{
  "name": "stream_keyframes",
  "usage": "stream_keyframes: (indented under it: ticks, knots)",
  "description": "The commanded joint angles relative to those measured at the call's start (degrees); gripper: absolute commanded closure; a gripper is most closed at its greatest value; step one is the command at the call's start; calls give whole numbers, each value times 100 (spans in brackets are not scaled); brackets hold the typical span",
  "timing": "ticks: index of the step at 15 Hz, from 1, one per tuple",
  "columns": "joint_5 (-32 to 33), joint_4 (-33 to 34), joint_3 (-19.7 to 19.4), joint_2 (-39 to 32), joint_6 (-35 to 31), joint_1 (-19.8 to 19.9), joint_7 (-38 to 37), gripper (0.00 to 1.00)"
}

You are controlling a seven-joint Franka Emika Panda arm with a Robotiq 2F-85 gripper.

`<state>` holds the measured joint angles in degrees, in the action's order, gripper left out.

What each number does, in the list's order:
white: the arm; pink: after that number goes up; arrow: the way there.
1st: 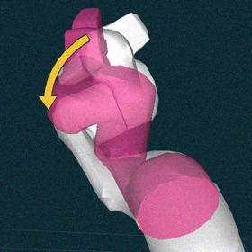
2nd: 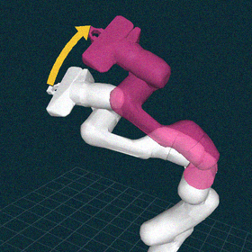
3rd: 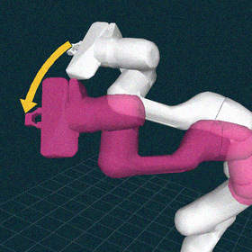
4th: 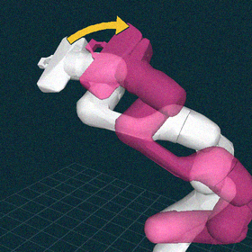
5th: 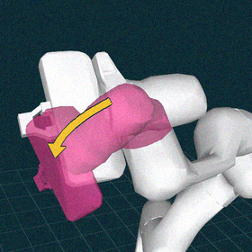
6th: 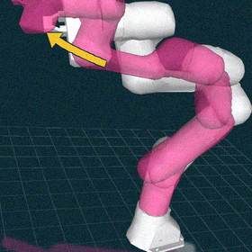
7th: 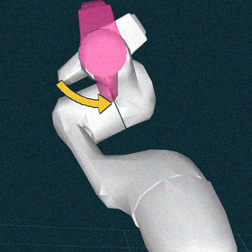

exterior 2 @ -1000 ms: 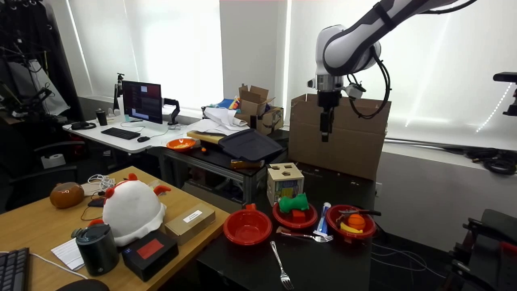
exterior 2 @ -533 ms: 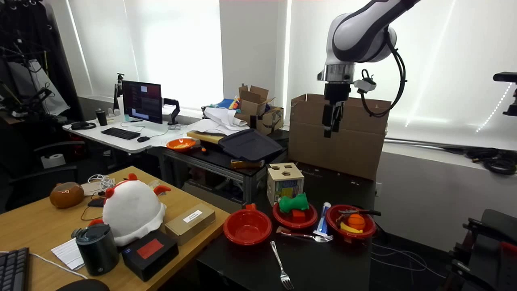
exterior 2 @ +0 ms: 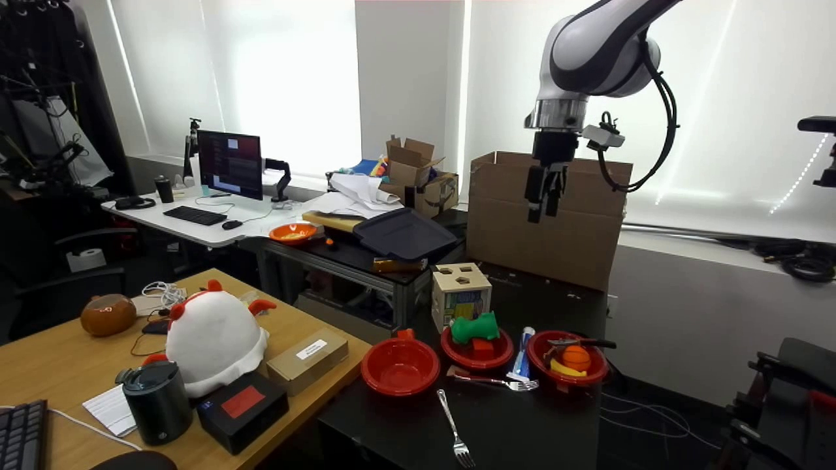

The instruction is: Put the pliers inside the bowl

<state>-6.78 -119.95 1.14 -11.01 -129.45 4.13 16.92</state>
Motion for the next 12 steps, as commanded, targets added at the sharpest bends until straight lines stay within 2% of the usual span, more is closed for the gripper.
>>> stream_keyframes:
  ticks: [1, 3, 4, 12]
  knots:
    - [-39, -551, 13, 450, -317, -121, -251, 0]
    - [-42, -573, 83, 320, -168, -210, -110, 0]
    - [-2, -330, 5, 201, -123, -153, -96, 0]
    - [-1, -446, 71, 189, -114, -231, -98, 0]
